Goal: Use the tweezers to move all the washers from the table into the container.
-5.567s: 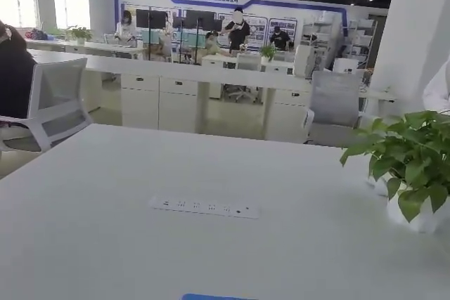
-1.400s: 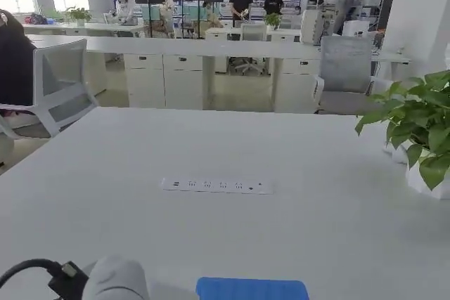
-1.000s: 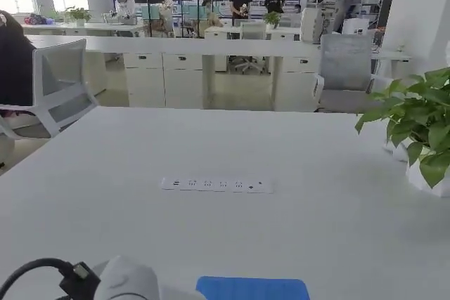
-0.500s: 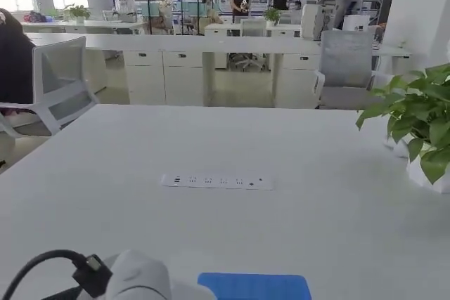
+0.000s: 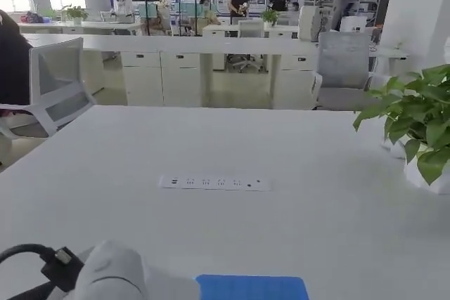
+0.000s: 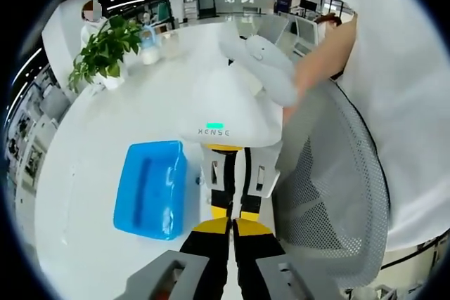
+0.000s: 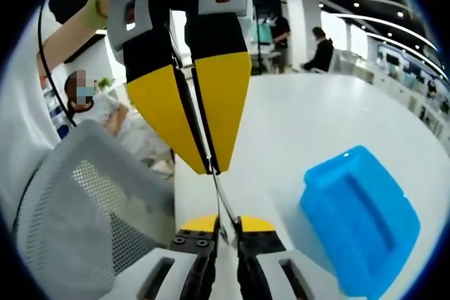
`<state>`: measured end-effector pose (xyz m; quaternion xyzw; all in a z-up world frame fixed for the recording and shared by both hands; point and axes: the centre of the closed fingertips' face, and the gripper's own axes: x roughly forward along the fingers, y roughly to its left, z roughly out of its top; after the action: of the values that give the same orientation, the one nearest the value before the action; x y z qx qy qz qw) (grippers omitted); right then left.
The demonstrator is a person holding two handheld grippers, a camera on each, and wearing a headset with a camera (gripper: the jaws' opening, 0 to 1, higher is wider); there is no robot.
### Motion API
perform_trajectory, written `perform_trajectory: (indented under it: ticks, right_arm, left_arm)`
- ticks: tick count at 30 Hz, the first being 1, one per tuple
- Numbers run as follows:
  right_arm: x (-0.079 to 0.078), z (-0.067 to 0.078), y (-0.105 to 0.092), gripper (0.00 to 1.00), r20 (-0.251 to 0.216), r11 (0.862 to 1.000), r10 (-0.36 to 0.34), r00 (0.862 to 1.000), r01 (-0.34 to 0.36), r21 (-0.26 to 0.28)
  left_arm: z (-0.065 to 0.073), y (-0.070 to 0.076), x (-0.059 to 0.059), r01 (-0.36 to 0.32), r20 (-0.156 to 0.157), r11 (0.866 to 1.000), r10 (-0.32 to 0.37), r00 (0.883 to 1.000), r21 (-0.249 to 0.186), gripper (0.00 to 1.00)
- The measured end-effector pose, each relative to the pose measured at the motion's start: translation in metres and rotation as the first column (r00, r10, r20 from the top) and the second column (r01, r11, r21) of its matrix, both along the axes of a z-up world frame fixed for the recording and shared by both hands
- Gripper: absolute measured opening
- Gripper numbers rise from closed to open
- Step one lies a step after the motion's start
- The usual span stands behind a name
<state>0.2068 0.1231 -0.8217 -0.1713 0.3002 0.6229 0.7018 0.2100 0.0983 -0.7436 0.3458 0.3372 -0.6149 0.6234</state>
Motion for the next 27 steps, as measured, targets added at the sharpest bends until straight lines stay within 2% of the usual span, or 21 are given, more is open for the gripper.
perform_trajectory:
  ticks: [4, 7, 10, 12, 20, 24, 27]
  right_arm:
    - [0.0001, -0.0002, -0.0007, 0.06, 0.003, 1.000, 0.002, 1.000, -0.002, -0.002]
    - [-0.0004, -0.0014, -0.0024, 0.07, 0.004, 1.000, 0.000, 1.000, 0.000, -0.008]
    - [-0.0028, -0.0084, -0.0051, 0.07, 0.014, 0.999, 0.017, 1.000, -0.017, -0.039]
    - [-0.0024, -0.0073, -0.0053, 0.07, 0.017, 0.999, 0.014, 1.000, -0.013, -0.036]
    - [-0.0013, -0.0070, -0.0054, 0.07, 0.016, 0.999, 0.011, 1.000, -0.010, -0.036]
    - [-0.0009, -0.0070, -0.0045, 0.07, 0.016, 0.999, 0.013, 1.000, -0.012, -0.034]
    - [-0.0011, -0.0070, -0.0034, 0.07, 0.017, 0.999, 0.015, 1.000, -0.015, -0.034]
  left_arm:
    - [-0.0020, 0.0039, 0.0012, 0.002, 0.009, 1.000, -0.002, 1.000, 0.028, 0.00]
    - [-0.0024, 0.0034, 0.0009, -0.003, 0.002, 1.000, 0.003, 1.000, 0.024, 0.00]
    - [-0.0044, 0.0009, -0.0026, 0.017, -0.010, 0.999, -0.016, 1.000, 0.030, 0.00]
    - [-0.0065, -0.0007, -0.0035, 0.029, -0.007, 0.999, -0.029, 1.000, 0.037, 0.00]
    - [-0.0035, -0.0047, -0.0025, 0.020, -0.009, 1.000, -0.020, 1.000, 0.017, 0.00]
    - [-0.0013, -0.0042, -0.0015, 0.018, 0.002, 1.000, -0.018, 1.000, 0.010, 0.00]
    - [-0.0037, -0.0041, -0.0026, 0.018, -0.005, 1.000, -0.018, 1.000, 0.015, 0.00]
